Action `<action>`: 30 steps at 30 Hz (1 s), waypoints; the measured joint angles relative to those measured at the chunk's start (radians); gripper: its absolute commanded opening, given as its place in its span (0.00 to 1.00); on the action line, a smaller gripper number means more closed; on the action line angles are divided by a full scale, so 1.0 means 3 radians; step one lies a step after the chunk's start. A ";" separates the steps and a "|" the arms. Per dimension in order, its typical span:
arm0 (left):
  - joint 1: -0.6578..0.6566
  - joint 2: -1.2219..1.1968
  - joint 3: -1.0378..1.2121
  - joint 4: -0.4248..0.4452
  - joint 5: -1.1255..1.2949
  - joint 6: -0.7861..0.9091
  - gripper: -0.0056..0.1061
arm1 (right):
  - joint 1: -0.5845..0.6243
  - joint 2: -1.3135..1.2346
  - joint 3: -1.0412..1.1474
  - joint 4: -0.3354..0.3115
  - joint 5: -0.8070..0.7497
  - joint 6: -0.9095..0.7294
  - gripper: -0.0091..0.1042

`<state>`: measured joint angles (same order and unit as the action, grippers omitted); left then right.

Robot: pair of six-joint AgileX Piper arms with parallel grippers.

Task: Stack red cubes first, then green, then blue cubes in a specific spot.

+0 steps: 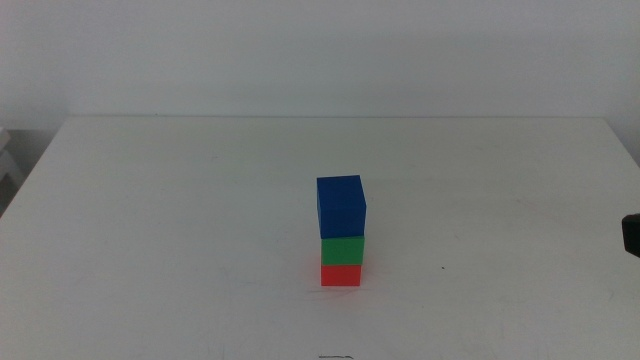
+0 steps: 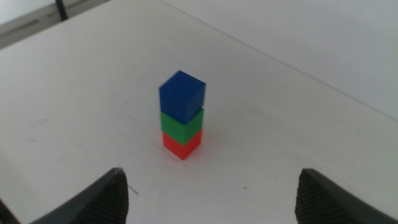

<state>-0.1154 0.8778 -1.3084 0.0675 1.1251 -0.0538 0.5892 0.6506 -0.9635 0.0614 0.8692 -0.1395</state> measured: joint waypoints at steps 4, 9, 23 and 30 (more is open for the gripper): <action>0.0000 -0.0216 0.0298 0.0000 -0.0135 0.0000 0.89 | 0.0000 -0.0015 0.0085 -0.0150 -0.0054 0.0000 0.83; 0.0000 -0.0784 0.1030 0.0000 -0.0837 0.0000 0.89 | -0.0205 -0.0319 0.0536 -0.0452 -0.0468 0.0000 0.83; 0.0000 -0.2520 0.3169 -0.0007 -0.2762 0.0001 0.89 | -0.1624 -0.1959 0.2368 -0.0243 -0.1194 0.0000 0.83; 0.0000 -0.2936 0.3890 -0.0007 -0.2835 0.0001 0.89 | -0.1662 -0.2206 0.2869 -0.0205 -0.1606 0.0000 0.83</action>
<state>-0.1154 -0.0031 -0.1413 0.0653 0.2746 -0.0534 0.0907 -0.0111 -0.1028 0.0000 0.3874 -0.1395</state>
